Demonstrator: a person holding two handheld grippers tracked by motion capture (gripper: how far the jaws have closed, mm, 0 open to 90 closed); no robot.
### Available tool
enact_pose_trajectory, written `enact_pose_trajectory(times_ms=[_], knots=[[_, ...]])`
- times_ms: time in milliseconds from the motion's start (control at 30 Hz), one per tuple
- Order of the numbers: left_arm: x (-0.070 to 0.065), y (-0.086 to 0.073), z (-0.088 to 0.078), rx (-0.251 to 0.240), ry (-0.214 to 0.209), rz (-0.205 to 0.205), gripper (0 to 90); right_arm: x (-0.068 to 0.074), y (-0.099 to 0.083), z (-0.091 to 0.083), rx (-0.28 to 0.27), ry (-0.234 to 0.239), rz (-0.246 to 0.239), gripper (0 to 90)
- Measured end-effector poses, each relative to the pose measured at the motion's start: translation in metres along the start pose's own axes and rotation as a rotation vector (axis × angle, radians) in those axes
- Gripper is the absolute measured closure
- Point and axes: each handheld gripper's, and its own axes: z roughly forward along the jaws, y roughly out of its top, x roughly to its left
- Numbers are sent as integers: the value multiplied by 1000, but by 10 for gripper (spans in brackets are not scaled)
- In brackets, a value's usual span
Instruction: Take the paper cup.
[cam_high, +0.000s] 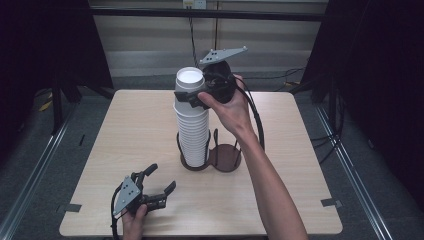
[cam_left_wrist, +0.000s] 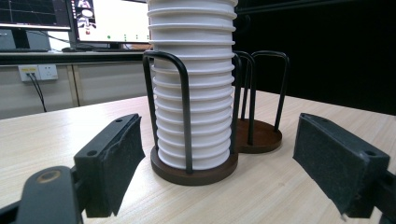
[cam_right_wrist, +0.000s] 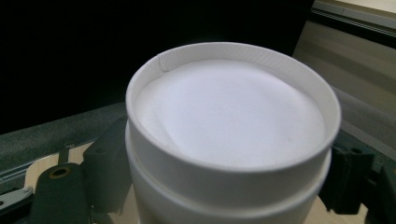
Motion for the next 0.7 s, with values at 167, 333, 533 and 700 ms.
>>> enact_pose_trajectory(times_ms=[167, 333, 533, 700], knots=[[0, 0, 0, 0, 0, 2, 156, 1, 0, -2, -29, -9, -10, 194], [0, 0, 0, 0, 0, 2, 156, 3, 4, -10, -99, -14, -14, 197], [0, 0, 0, 0, 0, 2, 156, 2, 6, -15, -133, -2, 13, 201], [0, 0, 0, 0, 0, 0, 156, 1, 8, -18, -155, 3, 22, 203]])
